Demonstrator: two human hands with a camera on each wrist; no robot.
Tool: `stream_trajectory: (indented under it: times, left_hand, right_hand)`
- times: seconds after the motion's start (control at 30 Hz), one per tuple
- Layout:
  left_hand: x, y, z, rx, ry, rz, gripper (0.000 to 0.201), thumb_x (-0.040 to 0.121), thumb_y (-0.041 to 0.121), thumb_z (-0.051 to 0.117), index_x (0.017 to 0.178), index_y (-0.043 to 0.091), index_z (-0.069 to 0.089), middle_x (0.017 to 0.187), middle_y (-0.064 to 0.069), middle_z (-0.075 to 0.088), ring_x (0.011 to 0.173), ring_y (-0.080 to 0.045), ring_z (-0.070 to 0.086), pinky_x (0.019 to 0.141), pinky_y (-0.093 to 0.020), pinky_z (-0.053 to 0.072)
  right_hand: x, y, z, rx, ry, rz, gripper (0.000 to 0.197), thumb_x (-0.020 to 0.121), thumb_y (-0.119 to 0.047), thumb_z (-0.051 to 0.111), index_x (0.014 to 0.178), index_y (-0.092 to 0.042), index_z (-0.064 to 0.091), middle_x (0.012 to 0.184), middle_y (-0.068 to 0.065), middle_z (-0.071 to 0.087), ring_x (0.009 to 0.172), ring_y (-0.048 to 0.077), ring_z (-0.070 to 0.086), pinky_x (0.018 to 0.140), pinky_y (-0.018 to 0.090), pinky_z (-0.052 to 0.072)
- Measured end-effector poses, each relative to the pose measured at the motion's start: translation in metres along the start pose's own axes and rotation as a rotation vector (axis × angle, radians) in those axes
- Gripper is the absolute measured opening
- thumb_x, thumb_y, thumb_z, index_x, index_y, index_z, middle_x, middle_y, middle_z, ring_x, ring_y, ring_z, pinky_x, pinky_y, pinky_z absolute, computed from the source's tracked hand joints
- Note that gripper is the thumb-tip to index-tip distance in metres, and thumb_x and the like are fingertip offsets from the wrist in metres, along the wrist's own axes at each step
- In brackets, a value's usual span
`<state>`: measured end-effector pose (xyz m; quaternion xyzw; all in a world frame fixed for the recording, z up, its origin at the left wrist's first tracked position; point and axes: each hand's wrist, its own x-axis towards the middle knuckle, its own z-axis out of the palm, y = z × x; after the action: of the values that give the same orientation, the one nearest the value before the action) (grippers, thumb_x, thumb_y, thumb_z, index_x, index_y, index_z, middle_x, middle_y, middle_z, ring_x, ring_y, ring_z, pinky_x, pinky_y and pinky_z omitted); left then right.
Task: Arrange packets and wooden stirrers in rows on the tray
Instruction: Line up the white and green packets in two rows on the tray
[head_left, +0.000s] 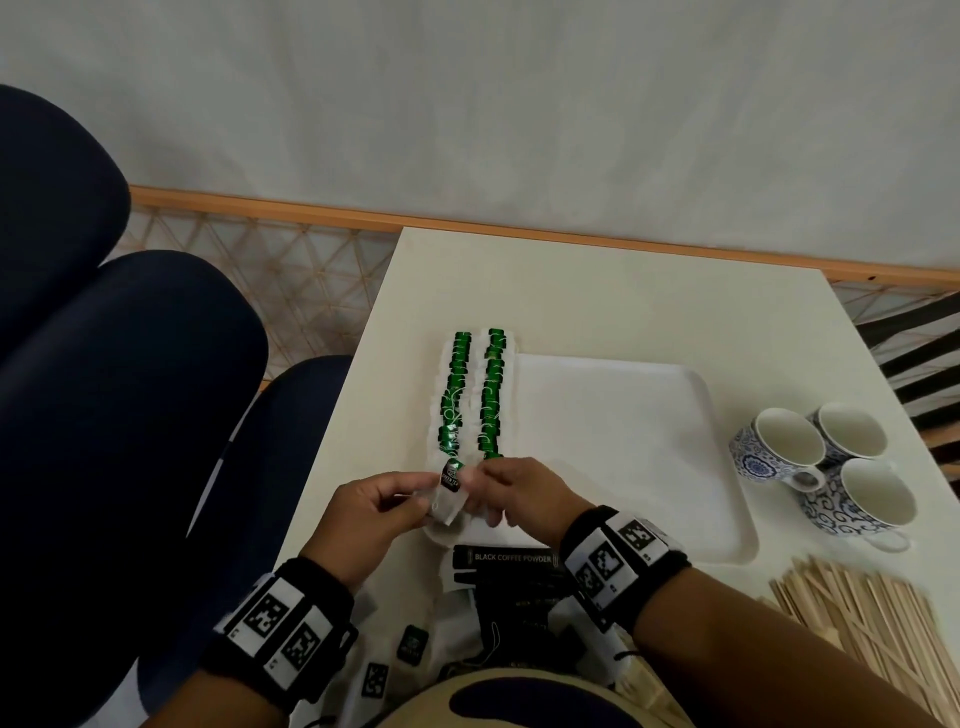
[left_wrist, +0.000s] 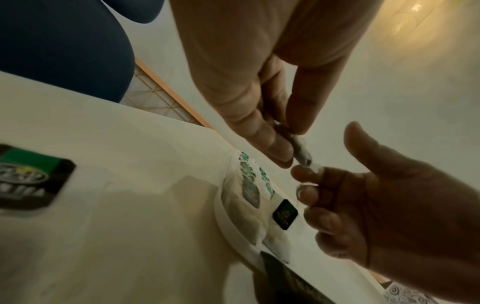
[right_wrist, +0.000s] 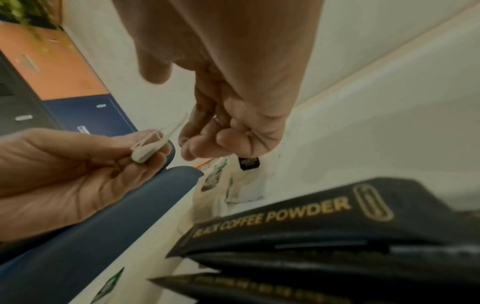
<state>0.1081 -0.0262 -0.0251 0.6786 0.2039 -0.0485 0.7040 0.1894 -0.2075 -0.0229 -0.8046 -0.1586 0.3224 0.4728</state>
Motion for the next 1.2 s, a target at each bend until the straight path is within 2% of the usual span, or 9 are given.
stream_trajectory:
  times: [0.1, 0.27, 0.47, 0.6, 0.73, 0.87, 1.0, 1.13, 1.2]
  left_hand:
    - [0.001, 0.0, 0.001, 0.088, -0.058, 0.034, 0.03, 0.083, -0.008, 0.065, 0.095, 0.018, 0.073, 0.09, -0.004, 0.076, 0.085, -0.016, 0.07, 0.078, -0.023, 0.056]
    - [-0.002, -0.003, -0.009, 0.185, -0.018, 0.037, 0.029, 0.084, -0.008, 0.062, 0.096, 0.016, 0.073, 0.093, -0.001, 0.076, 0.092, -0.015, 0.071, 0.084, -0.027, 0.056]
    - [-0.004, -0.008, -0.025, 0.165, 0.064, -0.002, 0.023, 0.088, -0.007, 0.058, 0.094, 0.01, 0.072, 0.091, -0.008, 0.074, 0.089, -0.017, 0.072, 0.084, -0.034, 0.056]
    - [-0.006, -0.011, -0.028, 0.158, 0.084, -0.01, 0.021, 0.088, -0.007, 0.057, 0.094, 0.008, 0.071, 0.092, -0.01, 0.073, 0.088, -0.019, 0.072, 0.083, -0.033, 0.056]
    - [-0.008, -0.012, -0.031, 0.166, 0.099, -0.018, 0.021, 0.089, -0.007, 0.057, 0.093, 0.009, 0.071, 0.091, -0.01, 0.073, 0.086, -0.019, 0.072, 0.082, -0.033, 0.057]
    - [-0.011, -0.013, -0.038, 0.195, 0.13, -0.014, 0.022, 0.089, -0.005, 0.058, 0.092, 0.011, 0.072, 0.091, -0.008, 0.072, 0.081, -0.019, 0.071, 0.074, -0.028, 0.057]
    - [-0.011, -0.019, -0.052, 0.45, 0.193, -0.011, 0.02, 0.087, 0.007, 0.063, 0.086, 0.026, 0.072, 0.086, 0.001, 0.07, 0.079, -0.019, 0.064, 0.074, -0.03, 0.052]
    - [-0.013, -0.021, -0.065, 0.764, 0.137, -0.081, 0.019, 0.083, 0.016, 0.069, 0.092, 0.03, 0.061, 0.1, 0.005, 0.061, 0.086, -0.013, 0.059, 0.078, -0.028, 0.047]
    - [-0.014, -0.025, -0.07, 0.933, 0.057, -0.168, 0.034, 0.076, 0.026, 0.075, 0.102, 0.029, 0.055, 0.106, 0.005, 0.053, 0.092, -0.012, 0.055, 0.081, -0.027, 0.045]
  right_hand:
    - [0.003, 0.008, 0.0, -0.176, 0.039, -0.029, 0.028, 0.088, -0.038, 0.066, 0.073, -0.015, 0.064, 0.066, -0.002, 0.06, 0.061, 0.008, 0.054, 0.06, 0.019, 0.042]
    - [0.003, 0.021, -0.014, -0.389, 0.155, 0.001, 0.028, 0.093, -0.032, 0.061, 0.079, -0.007, 0.059, 0.066, -0.003, 0.053, 0.064, 0.013, 0.048, 0.055, 0.019, 0.034]
    - [0.002, 0.031, -0.016, -0.531, -0.009, 0.09, 0.022, 0.092, -0.027, 0.058, 0.074, -0.015, 0.054, 0.076, -0.001, 0.053, 0.076, 0.016, 0.051, 0.055, 0.016, 0.034]
    - [0.007, 0.031, -0.009, -0.562, 0.027, 0.118, 0.018, 0.095, -0.025, 0.054, 0.083, -0.012, 0.055, 0.085, 0.001, 0.055, 0.08, 0.017, 0.051, 0.056, 0.02, 0.036]
    - [0.009, 0.033, -0.007, -0.529, 0.123, 0.172, 0.026, 0.093, -0.032, 0.056, 0.074, -0.019, 0.045, 0.076, -0.005, 0.05, 0.08, 0.019, 0.051, 0.053, 0.019, 0.032]
    - [0.006, 0.032, -0.006, -0.538, 0.101, 0.198, 0.035, 0.08, -0.049, 0.069, 0.085, -0.021, 0.049, 0.087, -0.004, 0.054, 0.079, 0.015, 0.051, 0.055, 0.019, 0.034]
    - [0.007, 0.031, -0.004, -0.546, 0.102, 0.202, 0.039, 0.077, -0.051, 0.073, 0.072, -0.027, 0.042, 0.085, -0.005, 0.053, 0.079, 0.015, 0.052, 0.055, 0.02, 0.036]
    - [0.01, 0.029, -0.003, -0.519, 0.133, 0.209, 0.044, 0.074, -0.05, 0.075, 0.094, -0.019, 0.053, 0.096, -0.001, 0.06, 0.087, 0.018, 0.057, 0.07, 0.029, 0.049]
    - [0.008, 0.028, -0.003, -0.485, 0.153, 0.213, 0.05, 0.073, -0.05, 0.077, 0.099, -0.018, 0.047, 0.094, -0.003, 0.056, 0.085, 0.018, 0.055, 0.065, 0.028, 0.044]
